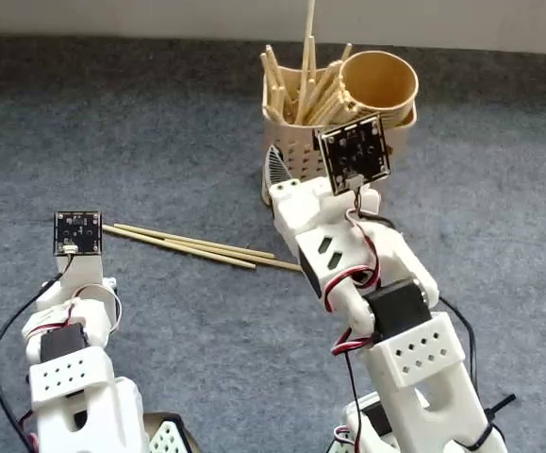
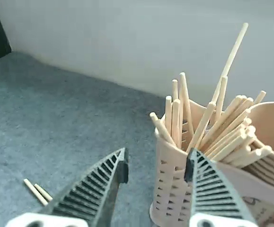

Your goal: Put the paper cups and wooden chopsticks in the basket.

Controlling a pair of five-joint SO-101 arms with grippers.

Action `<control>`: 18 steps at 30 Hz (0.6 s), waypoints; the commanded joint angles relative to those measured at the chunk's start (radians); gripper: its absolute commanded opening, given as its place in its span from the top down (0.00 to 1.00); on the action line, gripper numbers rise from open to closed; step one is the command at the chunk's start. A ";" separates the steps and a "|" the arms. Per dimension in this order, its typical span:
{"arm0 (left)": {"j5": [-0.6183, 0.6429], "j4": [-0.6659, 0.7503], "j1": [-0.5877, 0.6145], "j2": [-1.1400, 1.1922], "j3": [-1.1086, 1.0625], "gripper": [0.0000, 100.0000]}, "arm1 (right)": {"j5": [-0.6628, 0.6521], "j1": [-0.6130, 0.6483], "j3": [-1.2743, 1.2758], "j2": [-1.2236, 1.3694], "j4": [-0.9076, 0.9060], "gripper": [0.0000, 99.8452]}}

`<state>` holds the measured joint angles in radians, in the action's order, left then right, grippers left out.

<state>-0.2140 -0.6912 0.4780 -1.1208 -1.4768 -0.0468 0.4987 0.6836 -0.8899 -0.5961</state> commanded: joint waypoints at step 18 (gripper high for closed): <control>-0.005 0.018 0.012 -0.016 0.004 0.99 | -0.008 0.205 -0.125 0.216 -0.196 0.80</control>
<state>-0.2140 -0.6912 0.4780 -1.1208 -1.4768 -0.0468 0.6598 0.6160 -0.7702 -0.7741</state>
